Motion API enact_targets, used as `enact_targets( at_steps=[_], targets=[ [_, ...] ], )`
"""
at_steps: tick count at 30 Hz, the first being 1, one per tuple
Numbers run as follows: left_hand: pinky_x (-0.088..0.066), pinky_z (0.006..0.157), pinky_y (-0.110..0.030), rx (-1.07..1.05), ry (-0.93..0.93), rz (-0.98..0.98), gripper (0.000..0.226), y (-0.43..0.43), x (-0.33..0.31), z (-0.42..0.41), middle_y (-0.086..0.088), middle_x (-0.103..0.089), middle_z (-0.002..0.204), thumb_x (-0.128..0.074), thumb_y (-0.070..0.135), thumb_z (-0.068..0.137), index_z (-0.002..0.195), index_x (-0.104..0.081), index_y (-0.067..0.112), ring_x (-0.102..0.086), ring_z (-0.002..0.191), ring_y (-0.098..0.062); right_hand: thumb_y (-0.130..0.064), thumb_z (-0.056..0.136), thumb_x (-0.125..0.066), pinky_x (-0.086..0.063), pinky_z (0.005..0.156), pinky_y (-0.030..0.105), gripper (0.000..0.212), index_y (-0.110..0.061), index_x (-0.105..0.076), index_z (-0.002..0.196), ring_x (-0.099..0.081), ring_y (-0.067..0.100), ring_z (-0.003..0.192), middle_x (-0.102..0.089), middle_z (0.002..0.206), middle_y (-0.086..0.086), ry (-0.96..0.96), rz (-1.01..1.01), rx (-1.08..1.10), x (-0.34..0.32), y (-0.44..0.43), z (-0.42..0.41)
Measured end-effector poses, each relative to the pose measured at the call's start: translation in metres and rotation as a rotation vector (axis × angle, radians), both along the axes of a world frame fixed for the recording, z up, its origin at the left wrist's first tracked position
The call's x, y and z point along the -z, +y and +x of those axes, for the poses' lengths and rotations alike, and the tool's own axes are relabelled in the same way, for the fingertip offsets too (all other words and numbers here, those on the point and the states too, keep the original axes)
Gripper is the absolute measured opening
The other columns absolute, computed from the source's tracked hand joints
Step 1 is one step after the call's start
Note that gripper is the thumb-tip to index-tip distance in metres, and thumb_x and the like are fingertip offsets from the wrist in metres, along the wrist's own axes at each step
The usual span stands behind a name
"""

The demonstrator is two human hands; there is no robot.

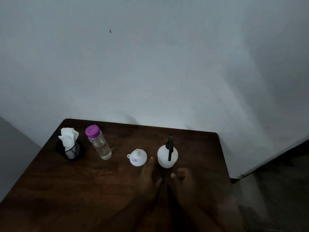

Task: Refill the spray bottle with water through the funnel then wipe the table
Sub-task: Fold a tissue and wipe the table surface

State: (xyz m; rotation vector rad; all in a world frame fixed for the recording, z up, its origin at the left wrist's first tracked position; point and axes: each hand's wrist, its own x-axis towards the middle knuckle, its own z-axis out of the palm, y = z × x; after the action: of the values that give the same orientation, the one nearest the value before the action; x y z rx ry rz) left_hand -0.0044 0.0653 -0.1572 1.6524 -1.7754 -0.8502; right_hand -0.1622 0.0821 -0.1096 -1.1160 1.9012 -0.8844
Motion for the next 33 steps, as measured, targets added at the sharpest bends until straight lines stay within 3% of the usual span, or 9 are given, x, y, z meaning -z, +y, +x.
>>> enact_targets(
  at_steps=[2,4,6,9,13,16,21,28,33],
  targets=[
    [-0.019,0.119,-0.013,-0.024,-0.01,-0.005,0.074,0.022,-0.01,0.007,0.01,-0.031,0.163,-0.064,0.032,0.092,0.158,-0.032,0.02,-0.026,0.149,-0.001,-0.033,0.091,-0.067,-0.051,0.072,0.029,0.008,-0.029,-0.061,0.094,-0.065,0.011,0.087,-0.066,0.089,-0.01,0.011,-0.023,-0.053,-0.006,0.013,0.017],
    [-0.028,0.118,-0.017,-0.077,0.011,-0.006,0.064,0.04,-0.027,0.015,0.012,-0.041,0.157,-0.06,0.035,0.095,0.155,-0.039,0.023,-0.036,0.143,0.0,-0.035,0.091,-0.065,-0.054,0.072,0.032,0.01,-0.029,-0.061,0.084,-0.064,0.006,0.079,-0.066,0.081,-0.01,0.019,-0.061,-0.144,-0.016,0.023,0.036],
    [-0.042,0.108,-0.02,-0.144,0.06,-0.017,0.044,0.053,-0.047,0.023,0.009,-0.06,0.137,-0.063,0.028,0.097,0.14,-0.053,0.025,-0.056,0.127,-0.006,-0.034,0.091,-0.064,-0.053,0.072,0.03,0.013,-0.029,-0.062,0.079,-0.062,0.002,0.076,-0.067,0.079,-0.01,0.036,-0.104,-0.227,-0.027,0.026,0.052],
    [-0.043,0.085,-0.005,-0.286,0.135,-0.063,0.022,0.072,-0.079,0.041,0.018,-0.067,0.106,-0.063,0.025,0.098,0.115,-0.057,0.038,-0.063,0.099,0.006,-0.031,0.09,-0.065,-0.052,0.074,0.028,0.011,-0.03,-0.064,0.079,-0.062,0.001,0.077,-0.067,0.08,-0.012,0.053,-0.12,-0.344,-0.047,0.025,0.082],
    [-0.05,0.081,-0.009,-0.375,0.206,-0.161,0.027,0.081,-0.101,0.076,0.028,-0.069,0.105,-0.065,0.026,0.096,0.111,-0.061,0.048,-0.065,0.097,0.01,-0.032,0.092,-0.065,-0.044,0.069,0.019,0.008,-0.03,-0.067,0.084,-0.06,0.001,0.078,-0.067,0.08,-0.013,0.08,-0.146,-0.463,-0.068,0.019,0.123],
    [-0.058,0.082,-0.023,-0.436,0.208,-0.182,0.022,0.077,-0.102,0.11,0.021,-0.071,0.104,-0.065,0.032,0.094,0.113,-0.065,0.041,-0.067,0.094,0.006,-0.033,0.094,-0.063,-0.036,0.061,0.012,0.009,-0.03,-0.068,0.087,-0.058,-0.003,0.073,-0.064,0.076,-0.017,0.063,-0.129,-0.516,-0.08,0.013,0.158],
    [-0.059,0.08,-0.028,-0.524,0.206,-0.194,0.019,0.06,-0.102,0.172,0.017,-0.073,0.1,-0.067,0.026,0.094,0.11,-0.069,0.034,-0.068,0.091,0.004,-0.037,0.091,-0.064,-0.052,0.073,0.028,0.007,-0.034,-0.066,0.085,-0.062,0.0,0.078,-0.068,0.081,-0.015,0.058,-0.176,-0.539,-0.078,-0.005,0.224],
    [-0.057,0.083,-0.024,-0.517,0.087,-0.208,0.021,0.02,-0.089,0.256,0.013,-0.072,0.105,-0.061,0.03,0.097,0.116,-0.069,0.027,-0.066,0.095,0.002,-0.033,0.094,-0.062,-0.044,0.066,0.02,0.006,-0.032,-0.066,0.09,-0.059,-0.001,0.078,-0.065,0.083,-0.015,0.125,-0.197,-0.55,-0.071,-0.043,0.31],
    [-0.055,0.081,-0.023,-0.512,0.03,-0.214,0.02,-0.019,-0.079,0.299,0.01,-0.071,0.105,-0.063,0.03,0.097,0.116,-0.069,0.025,-0.065,0.092,-0.002,-0.031,0.091,-0.062,-0.056,0.07,0.035,0.007,-0.031,-0.061,0.084,-0.06,0.003,0.074,-0.064,0.078,-0.013,0.151,-0.225,-0.455,-0.051,-0.077,0.356]
  ],
)
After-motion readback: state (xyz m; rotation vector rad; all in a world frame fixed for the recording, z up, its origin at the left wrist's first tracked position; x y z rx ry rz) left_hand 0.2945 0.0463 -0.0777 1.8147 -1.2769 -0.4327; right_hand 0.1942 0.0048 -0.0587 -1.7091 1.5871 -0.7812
